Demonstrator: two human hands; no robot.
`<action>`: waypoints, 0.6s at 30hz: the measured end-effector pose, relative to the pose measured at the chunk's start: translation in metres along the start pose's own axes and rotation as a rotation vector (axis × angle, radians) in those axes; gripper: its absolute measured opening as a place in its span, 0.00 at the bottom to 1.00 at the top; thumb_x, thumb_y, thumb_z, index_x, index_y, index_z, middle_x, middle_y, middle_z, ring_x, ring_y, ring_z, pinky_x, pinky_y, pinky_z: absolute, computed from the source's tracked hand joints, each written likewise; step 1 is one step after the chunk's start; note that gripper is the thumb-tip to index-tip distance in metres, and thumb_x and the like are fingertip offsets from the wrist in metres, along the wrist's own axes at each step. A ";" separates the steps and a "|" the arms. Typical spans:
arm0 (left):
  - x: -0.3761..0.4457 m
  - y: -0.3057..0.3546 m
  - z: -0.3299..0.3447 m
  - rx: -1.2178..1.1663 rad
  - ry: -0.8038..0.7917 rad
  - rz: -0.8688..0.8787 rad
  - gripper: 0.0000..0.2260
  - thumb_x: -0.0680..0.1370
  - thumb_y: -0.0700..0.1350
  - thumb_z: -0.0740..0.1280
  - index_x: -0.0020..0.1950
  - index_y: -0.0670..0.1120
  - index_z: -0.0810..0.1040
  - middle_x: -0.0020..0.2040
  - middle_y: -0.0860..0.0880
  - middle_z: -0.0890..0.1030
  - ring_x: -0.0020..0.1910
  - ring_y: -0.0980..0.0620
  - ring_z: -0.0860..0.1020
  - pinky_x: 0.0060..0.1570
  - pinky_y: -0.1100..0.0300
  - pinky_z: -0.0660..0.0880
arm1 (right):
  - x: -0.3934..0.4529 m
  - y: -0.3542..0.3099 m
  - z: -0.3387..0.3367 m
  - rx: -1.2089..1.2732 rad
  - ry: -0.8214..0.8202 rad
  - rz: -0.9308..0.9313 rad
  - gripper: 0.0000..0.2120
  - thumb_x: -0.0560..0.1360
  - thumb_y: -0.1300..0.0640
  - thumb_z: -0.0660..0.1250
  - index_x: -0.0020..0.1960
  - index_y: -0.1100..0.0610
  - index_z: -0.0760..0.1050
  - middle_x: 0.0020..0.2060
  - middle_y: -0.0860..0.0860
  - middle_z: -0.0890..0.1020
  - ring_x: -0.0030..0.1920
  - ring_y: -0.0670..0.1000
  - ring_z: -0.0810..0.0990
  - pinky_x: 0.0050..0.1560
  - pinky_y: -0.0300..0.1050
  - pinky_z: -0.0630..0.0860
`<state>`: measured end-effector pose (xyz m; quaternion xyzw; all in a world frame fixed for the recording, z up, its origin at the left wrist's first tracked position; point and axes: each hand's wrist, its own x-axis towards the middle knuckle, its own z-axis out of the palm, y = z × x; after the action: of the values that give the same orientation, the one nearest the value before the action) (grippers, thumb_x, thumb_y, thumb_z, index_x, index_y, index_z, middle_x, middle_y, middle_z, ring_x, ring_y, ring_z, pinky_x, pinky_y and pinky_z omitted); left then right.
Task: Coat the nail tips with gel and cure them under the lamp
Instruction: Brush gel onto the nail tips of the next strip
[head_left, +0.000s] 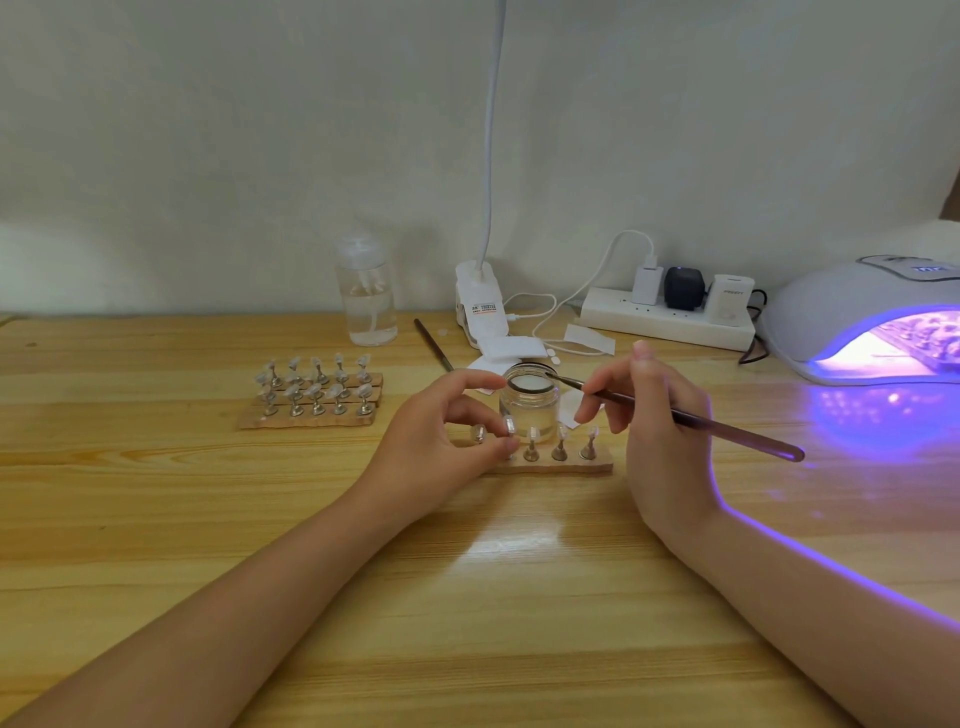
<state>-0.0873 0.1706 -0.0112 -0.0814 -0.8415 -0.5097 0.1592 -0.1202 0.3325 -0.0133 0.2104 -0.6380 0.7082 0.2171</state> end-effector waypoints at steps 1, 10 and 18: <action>0.000 0.000 0.000 0.006 -0.001 0.001 0.19 0.68 0.40 0.74 0.52 0.57 0.73 0.36 0.59 0.82 0.44 0.69 0.77 0.47 0.84 0.61 | 0.000 0.000 -0.001 -0.002 -0.002 0.002 0.22 0.81 0.60 0.52 0.32 0.58 0.75 0.24 0.51 0.77 0.27 0.40 0.72 0.33 0.29 0.67; 0.001 -0.005 0.000 0.038 -0.027 0.002 0.19 0.67 0.41 0.75 0.50 0.58 0.72 0.36 0.61 0.81 0.43 0.67 0.76 0.44 0.83 0.61 | 0.000 0.002 0.000 -0.015 -0.023 -0.007 0.21 0.80 0.57 0.52 0.33 0.58 0.75 0.25 0.51 0.77 0.28 0.40 0.73 0.34 0.28 0.67; 0.002 -0.008 0.000 0.031 -0.035 0.011 0.18 0.66 0.42 0.76 0.48 0.56 0.73 0.35 0.59 0.81 0.39 0.66 0.75 0.44 0.79 0.66 | 0.000 0.000 0.000 -0.002 -0.026 0.002 0.20 0.77 0.54 0.52 0.32 0.58 0.74 0.25 0.51 0.77 0.27 0.40 0.72 0.34 0.28 0.67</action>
<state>-0.0915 0.1666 -0.0172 -0.0923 -0.8516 -0.4941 0.1486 -0.1200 0.3323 -0.0138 0.2188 -0.6416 0.7051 0.2083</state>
